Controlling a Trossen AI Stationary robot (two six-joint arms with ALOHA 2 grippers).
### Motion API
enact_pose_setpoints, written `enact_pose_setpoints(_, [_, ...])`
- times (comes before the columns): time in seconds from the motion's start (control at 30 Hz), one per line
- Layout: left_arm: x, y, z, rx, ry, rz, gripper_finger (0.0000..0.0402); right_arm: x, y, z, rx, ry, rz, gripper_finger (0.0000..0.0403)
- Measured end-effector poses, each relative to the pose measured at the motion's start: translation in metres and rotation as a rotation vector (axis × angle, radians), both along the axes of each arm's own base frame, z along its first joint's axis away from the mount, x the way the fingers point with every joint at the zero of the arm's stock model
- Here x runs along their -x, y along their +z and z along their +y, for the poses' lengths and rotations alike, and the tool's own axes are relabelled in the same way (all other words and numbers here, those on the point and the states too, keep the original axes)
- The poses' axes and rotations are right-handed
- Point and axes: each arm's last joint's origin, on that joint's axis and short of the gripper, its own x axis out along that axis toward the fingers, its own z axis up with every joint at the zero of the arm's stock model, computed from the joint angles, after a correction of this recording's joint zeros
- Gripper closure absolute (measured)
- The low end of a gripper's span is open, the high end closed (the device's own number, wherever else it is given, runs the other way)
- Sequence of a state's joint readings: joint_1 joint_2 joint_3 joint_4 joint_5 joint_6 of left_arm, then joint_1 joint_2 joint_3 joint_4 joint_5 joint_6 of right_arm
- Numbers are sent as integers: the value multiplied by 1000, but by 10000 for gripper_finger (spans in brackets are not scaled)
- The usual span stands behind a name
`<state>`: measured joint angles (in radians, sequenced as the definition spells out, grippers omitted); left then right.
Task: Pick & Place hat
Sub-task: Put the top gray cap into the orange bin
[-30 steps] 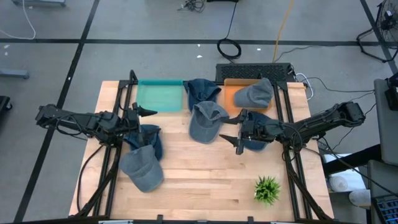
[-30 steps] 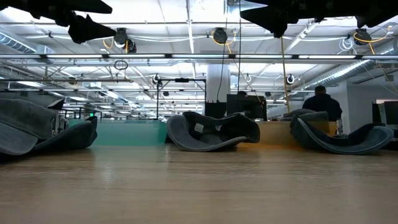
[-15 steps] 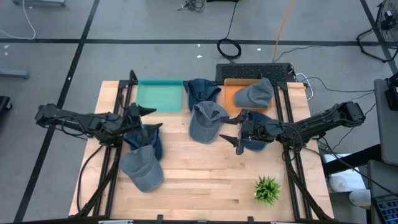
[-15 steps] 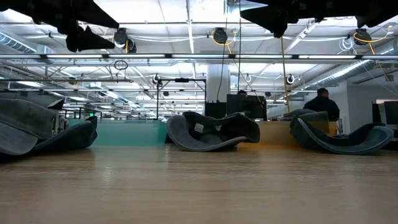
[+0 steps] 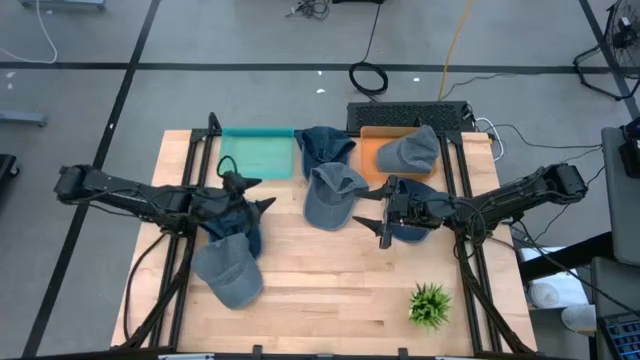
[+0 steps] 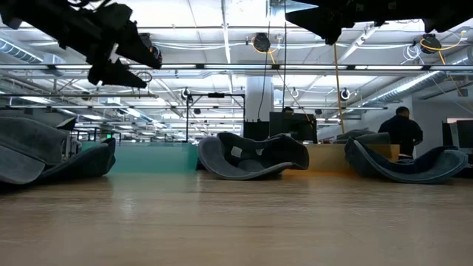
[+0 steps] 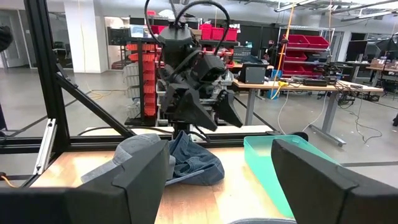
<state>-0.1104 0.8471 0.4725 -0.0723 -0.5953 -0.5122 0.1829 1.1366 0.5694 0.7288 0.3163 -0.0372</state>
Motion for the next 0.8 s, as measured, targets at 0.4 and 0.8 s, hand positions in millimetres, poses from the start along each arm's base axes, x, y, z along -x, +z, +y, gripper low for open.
enact_pose_setpoints(0.4, [-22, -23, 9, 123, 107, 52, 9, 1, -3, -4, -80, -149, 19, 133])
enact_pose_setpoints(0.8, [-51, -48, 5, 247, 73, 76, 9, 1, -3, -4, -80, -145, 18, 133])
